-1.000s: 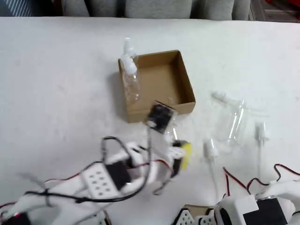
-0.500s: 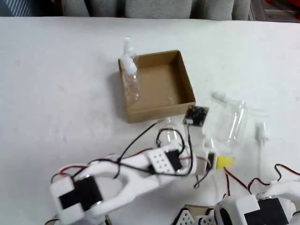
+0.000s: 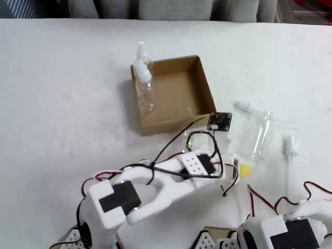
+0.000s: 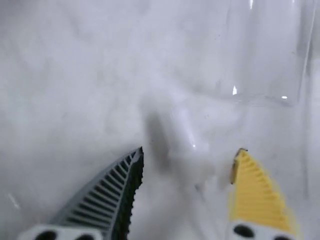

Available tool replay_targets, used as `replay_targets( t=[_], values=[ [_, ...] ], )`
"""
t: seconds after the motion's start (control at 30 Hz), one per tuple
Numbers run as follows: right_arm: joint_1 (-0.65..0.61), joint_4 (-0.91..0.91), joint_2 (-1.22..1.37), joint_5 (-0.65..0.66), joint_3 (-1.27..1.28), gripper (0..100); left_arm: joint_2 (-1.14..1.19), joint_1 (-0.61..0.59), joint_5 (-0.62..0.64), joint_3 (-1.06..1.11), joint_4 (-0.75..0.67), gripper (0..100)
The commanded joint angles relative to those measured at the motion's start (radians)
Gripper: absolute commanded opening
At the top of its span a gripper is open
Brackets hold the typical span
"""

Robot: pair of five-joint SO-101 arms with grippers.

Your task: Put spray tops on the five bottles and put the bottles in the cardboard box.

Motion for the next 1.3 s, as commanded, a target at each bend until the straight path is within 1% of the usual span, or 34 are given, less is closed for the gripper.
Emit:
replay_targets(
  t=[0.0, 0.13, 0.27, 0.43, 0.53, 0.6, 0.73, 0.83, 1.1, 1.17, 1.27],
  values=[
    [-0.007, -0.01, -0.005, 0.011, -0.018, 1.5, 0.005, 0.004, 0.023, -0.071, 0.026, 21],
    [-0.013, -0.007, -0.004, 0.011, -0.018, 1.5, 0.056, -0.007, 0.023, -0.118, 0.037, 13],
    [-0.019, -0.007, -0.004, 0.011, -0.018, 1.5, 0.079, -0.007, 0.018, -0.161, 0.081, 2],
    [-0.022, -0.004, -0.005, 0.008, -0.018, 1.5, 0.076, -0.002, 0.017, -0.161, 0.101, 2],
    [-0.027, 0.039, -0.016, 0.006, -0.02, 1.5, 0.064, 0.001, -0.031, -0.169, 0.137, 2],
    [-0.051, 0.074, -0.03, -0.011, -0.026, 1.5, 0.022, 0.012, -0.054, -0.155, 0.143, 2],
    [-0.108, 0.081, -0.108, -0.166, -0.018, 1.5, -0.119, 0.015, -0.063, -0.071, 0.147, 2],
    [-0.16, 0.087, -0.183, -0.264, -0.017, 1.5, -0.257, 0.013, -0.146, 0.006, 0.147, 2],
    [-0.34, 0.087, -0.406, -0.603, -0.002, 1.5, -0.68, 0.007, -0.339, 0.209, 0.147, 2],
    [-0.403, 0.087, -0.486, -0.669, 0.031, 1.5, -0.783, -0.015, -0.37, 0.244, 0.147, 2],
    [-0.498, 0.087, -0.624, -0.735, 0.1, 1.5, -0.924, -0.062, -0.391, 0.284, 0.15, 2]
  ],
)
